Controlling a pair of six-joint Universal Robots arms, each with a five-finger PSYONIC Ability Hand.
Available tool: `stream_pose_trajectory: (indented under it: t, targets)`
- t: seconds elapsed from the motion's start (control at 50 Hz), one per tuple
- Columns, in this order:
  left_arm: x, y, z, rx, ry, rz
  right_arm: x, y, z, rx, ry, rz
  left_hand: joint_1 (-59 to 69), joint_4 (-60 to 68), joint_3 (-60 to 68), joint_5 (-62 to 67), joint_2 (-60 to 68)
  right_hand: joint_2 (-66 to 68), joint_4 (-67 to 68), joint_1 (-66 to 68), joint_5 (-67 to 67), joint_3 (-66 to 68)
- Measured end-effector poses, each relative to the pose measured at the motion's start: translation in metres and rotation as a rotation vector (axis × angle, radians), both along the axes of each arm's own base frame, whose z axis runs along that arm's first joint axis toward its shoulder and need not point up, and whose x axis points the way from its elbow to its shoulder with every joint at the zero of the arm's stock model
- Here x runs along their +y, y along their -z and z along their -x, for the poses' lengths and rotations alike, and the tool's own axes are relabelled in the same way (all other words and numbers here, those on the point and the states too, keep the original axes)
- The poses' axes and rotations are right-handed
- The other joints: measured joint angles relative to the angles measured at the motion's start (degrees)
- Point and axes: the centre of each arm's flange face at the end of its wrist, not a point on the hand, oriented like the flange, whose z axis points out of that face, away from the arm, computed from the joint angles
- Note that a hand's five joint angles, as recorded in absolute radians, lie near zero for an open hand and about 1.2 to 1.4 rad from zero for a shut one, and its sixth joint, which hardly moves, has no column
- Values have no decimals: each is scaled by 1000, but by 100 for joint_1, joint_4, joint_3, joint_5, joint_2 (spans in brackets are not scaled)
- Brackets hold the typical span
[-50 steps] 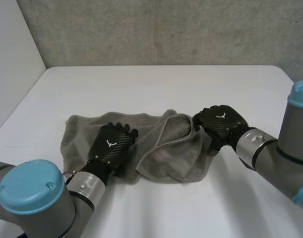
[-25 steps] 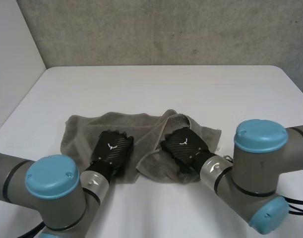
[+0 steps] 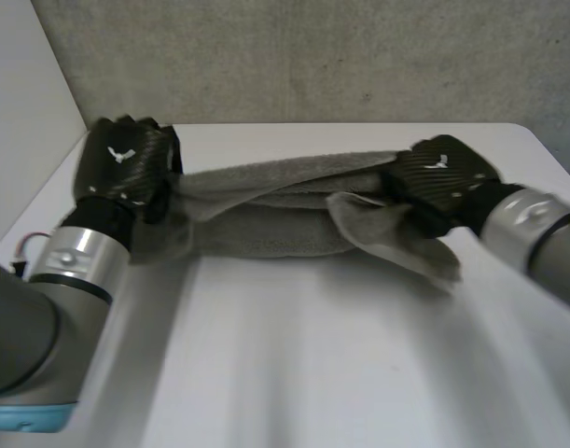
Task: Fold the towel.
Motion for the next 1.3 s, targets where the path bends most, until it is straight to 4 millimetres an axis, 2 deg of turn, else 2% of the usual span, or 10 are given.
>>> stream_pose_trajectory:
  t: [0.24, 0.38, 0.48, 0.58, 0.68, 0.76, 0.9, 1.14, 1.26, 1.3]
  targets:
    - [-3, 37, -17, -126, 74, -289, 16, 1, 41, 339, -198, -266, 113, 3, 5, 83, 6, 0, 85, 0, 0, 42]
    - [-44, 60, -5, -149, 77, -360, -24, 18, 29, 403, -240, -107, 117, 4, 6, 83, 7, 0, 93, 0, 25, 99]
    - [-92, 16, 10, -75, 38, -183, -63, -4, 4, 375, -214, 261, 117, 5, 10, 83, 9, 0, 93, 0, 29, 101]
    - [-123, -71, 15, 95, -25, 123, -82, -72, -27, 233, -152, 783, 117, 5, 11, 83, 9, 0, 93, 0, 33, 102]
    - [-120, -134, 8, 245, -35, 350, -71, -109, -33, 56, -152, 915, 118, 5, 11, 83, 9, 0, 93, 0, 61, 103]
    - [-113, -144, 2, 292, -29, 398, -63, -104, -31, -54, -204, 812, 117, 5, 11, 83, 9, 2, 93, 0, 64, 105]
    - [-113, -79, -8, 231, -55, 222, -56, -48, -22, -86, -260, 437, 118, 5, 11, 83, 9, 69, 93, 0, 64, 110]
    - [-102, 92, -29, 57, -110, -251, -25, 65, -13, 254, -370, -10, 126, 5, 11, 83, 10, 69, 94, 0, 64, 111]
    - [-96, 123, -28, 23, -104, -336, -15, 94, -6, 429, -440, -38, 126, 5, 11, 83, 10, -80, -33, -174, -61, -26]
    - [-95, 125, -27, 20, -100, -342, -14, 99, -4, 463, -447, -42, 126, 5, 11, 83, 10, -1704, -1594, -1771, -1646, -1677]
